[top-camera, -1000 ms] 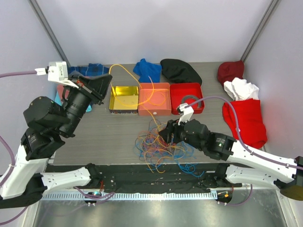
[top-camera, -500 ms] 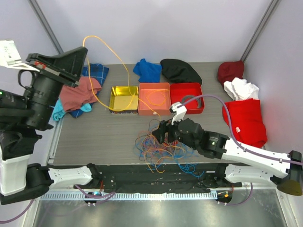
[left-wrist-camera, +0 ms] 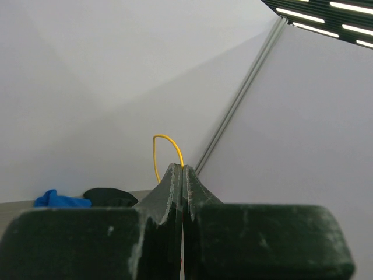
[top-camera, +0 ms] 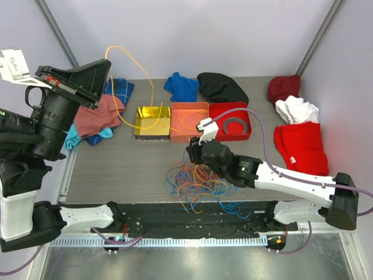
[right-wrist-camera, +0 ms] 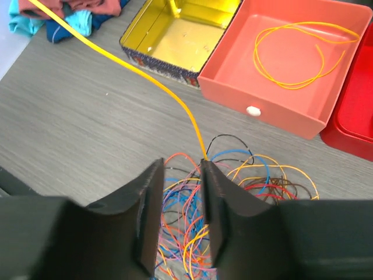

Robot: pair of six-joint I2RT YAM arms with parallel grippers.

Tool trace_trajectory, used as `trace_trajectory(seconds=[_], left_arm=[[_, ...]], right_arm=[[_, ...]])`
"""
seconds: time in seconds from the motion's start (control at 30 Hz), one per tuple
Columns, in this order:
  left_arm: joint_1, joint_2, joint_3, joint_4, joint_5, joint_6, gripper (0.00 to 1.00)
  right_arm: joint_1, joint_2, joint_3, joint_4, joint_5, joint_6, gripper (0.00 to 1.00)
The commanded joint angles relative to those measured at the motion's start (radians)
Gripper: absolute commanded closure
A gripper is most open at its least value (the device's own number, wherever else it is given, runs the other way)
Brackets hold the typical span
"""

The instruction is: Untangle the cables

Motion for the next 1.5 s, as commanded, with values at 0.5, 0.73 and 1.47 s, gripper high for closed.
trace_trajectory(seconds=[0.5, 0.73, 1.47], left_arm=[[-0.002, -0.154, -0.288, 0.072, -0.070, 0.029, 1.00], [-0.003, -0.127, -0.232, 0.109, -0.071, 0.059, 1.00], [-0.002, 0.221, 0.306, 0.279, 0.127, 0.174, 1.00]], right_arm=[[0.005, 0.142, 0.825, -0.210, 0.082, -0.321, 0.99], [0.005, 0.028, 0.617, -0.202, 0.084, -0.228, 0.37], [0.003, -0.338, -0.016, -0.025, 0.041, 0.024, 0.28]])
